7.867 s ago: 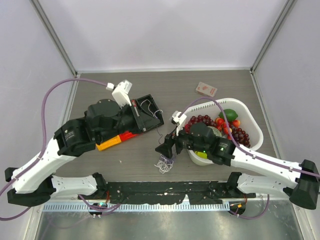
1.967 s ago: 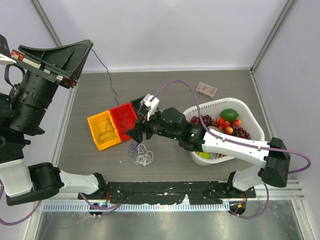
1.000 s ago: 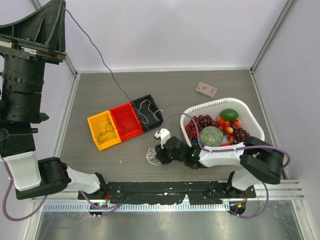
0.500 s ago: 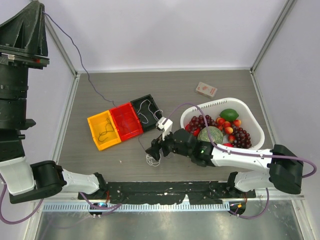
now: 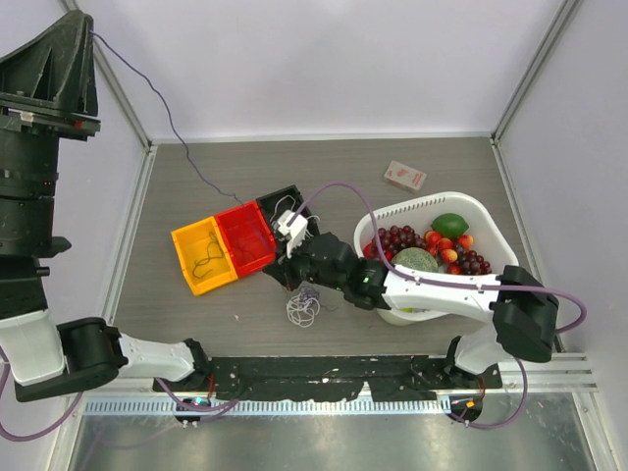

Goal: Untangle the cables

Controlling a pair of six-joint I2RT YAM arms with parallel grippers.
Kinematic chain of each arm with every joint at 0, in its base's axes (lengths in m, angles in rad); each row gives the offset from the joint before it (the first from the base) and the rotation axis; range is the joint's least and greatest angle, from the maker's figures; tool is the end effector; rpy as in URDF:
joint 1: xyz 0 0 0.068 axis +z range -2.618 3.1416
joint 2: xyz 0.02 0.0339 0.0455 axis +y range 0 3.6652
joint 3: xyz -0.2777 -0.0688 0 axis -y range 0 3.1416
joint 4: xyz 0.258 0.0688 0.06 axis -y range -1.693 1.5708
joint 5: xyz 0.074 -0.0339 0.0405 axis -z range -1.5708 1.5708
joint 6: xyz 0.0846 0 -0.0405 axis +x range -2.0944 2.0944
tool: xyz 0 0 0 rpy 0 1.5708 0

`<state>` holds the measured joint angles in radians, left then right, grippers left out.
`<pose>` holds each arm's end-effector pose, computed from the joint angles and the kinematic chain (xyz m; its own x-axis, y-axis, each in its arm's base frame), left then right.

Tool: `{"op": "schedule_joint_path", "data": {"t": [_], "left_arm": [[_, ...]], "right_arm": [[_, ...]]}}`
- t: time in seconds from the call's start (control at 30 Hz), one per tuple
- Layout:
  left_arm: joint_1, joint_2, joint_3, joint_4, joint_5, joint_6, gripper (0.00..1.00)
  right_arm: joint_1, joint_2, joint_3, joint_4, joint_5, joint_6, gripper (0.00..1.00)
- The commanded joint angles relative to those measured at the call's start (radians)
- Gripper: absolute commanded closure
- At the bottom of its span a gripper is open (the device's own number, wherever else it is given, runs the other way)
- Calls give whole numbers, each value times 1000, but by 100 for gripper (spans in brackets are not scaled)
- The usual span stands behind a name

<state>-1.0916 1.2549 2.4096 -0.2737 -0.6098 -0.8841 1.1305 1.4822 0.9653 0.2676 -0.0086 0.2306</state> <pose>0.0773 -0.0436 0.7483 -0.2071 -0.9764 -0.0618 0.6297 -0.0847 -0.7722 0.1711 0.3649 0.2756 -0.3099 -0.1216 -0.9429 -0.8601 0.4586 0.2236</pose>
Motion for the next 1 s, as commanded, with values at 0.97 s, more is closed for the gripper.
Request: {"op": "schedule_joint_path", "data": {"t": [0.97], "left_arm": [[2, -338, -928, -575, 169, -251, 100]], "right_arm": [[6, -393, 219, -484, 153, 170, 99]]}}
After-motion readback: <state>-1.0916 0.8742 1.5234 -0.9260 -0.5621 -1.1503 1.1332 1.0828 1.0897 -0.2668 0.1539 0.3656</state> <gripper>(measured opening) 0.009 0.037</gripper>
